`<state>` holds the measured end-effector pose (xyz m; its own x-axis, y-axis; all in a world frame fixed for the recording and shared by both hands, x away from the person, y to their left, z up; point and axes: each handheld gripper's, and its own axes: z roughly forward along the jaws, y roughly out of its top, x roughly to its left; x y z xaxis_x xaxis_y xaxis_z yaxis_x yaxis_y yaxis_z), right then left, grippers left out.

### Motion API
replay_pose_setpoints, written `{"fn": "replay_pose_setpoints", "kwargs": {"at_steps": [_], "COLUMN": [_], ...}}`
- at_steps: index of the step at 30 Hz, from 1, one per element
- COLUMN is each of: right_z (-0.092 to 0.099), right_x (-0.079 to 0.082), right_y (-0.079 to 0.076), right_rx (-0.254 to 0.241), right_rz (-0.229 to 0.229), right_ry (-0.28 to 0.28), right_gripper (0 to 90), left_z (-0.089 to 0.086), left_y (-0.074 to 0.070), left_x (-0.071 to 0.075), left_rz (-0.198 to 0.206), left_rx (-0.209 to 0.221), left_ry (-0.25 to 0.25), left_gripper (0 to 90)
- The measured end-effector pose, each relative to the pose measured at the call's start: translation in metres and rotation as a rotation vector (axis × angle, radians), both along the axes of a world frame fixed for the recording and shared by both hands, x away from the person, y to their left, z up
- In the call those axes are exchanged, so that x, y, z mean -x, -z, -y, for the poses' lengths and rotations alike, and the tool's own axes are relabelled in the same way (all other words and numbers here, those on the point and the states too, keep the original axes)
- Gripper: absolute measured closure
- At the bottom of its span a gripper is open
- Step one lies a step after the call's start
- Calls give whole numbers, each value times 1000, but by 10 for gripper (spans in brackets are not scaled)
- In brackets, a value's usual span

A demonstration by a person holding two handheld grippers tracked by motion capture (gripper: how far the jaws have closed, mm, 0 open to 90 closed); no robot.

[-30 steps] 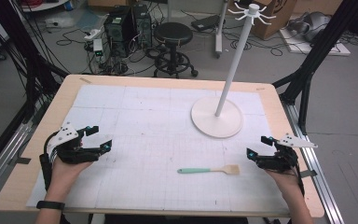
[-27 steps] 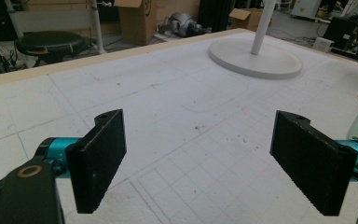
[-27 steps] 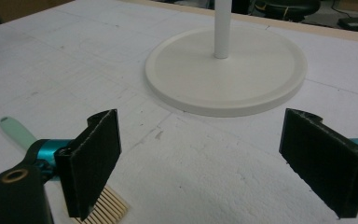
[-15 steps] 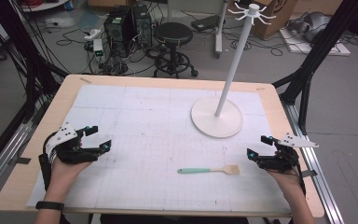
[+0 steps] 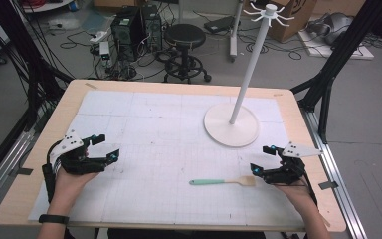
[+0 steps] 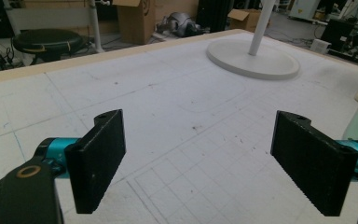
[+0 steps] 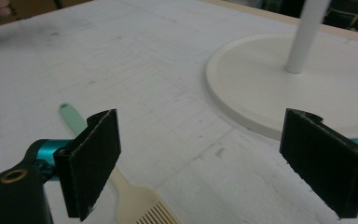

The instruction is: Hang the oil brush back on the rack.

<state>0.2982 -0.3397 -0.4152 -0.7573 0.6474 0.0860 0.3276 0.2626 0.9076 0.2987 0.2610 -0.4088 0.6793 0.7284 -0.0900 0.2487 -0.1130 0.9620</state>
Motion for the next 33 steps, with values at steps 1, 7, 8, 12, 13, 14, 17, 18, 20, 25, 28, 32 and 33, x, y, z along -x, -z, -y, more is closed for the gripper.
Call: {"fn": "replay_pose_setpoints", "kwargs": {"at_steps": [1,7,8,12,13,14,17,18,20,25,28,32,33], "right_z": [-3,-22,-22,-32,-37,-39,-48,-48,-53,-61,-64,-69,-70], "right_x": [-1,-5,-5,-7,-8,-8,-8,-8,-8,-7,-7,-7,-7], "right_y": [0,6,6,10,11,12,16,16,18,23,25,29,30], "right_rx": [7,56,56,73,86,89,113,113,127,165,185,229,237], "right_rz": [1,-37,-37,-55,-63,-66,-81,-81,-95,-118,-126,-150,-144], "right_ry": [-20,-122,-122,-152,-167,-176,-218,-218,-246,-310,-334,-356,-357], "right_gripper": [114,114,114,114,123,130,155,155,177,313,341,429,447], "left_z": [0,1,1,1,2,2,3,3,3,3,3,3,3], "left_y": [0,0,0,0,0,0,0,0,0,1,1,1,1], "left_x": [0,-1,-1,-1,-1,-1,-1,-1,-1,-1,-1,-1,-1], "left_rz": [-1,-6,-6,-5,-7,-7,-7,-8,-9,-12,-13,-13,-14], "left_rx": [4,0,0,0,0,-2,-1,-1,-1,-6,-9,-7,-6], "left_ry": [2,5,5,5,7,8,10,11,10,6,8,6,6], "left_gripper": [185,184,185,184,185,184,184,184,184,184,184,184,184]}}
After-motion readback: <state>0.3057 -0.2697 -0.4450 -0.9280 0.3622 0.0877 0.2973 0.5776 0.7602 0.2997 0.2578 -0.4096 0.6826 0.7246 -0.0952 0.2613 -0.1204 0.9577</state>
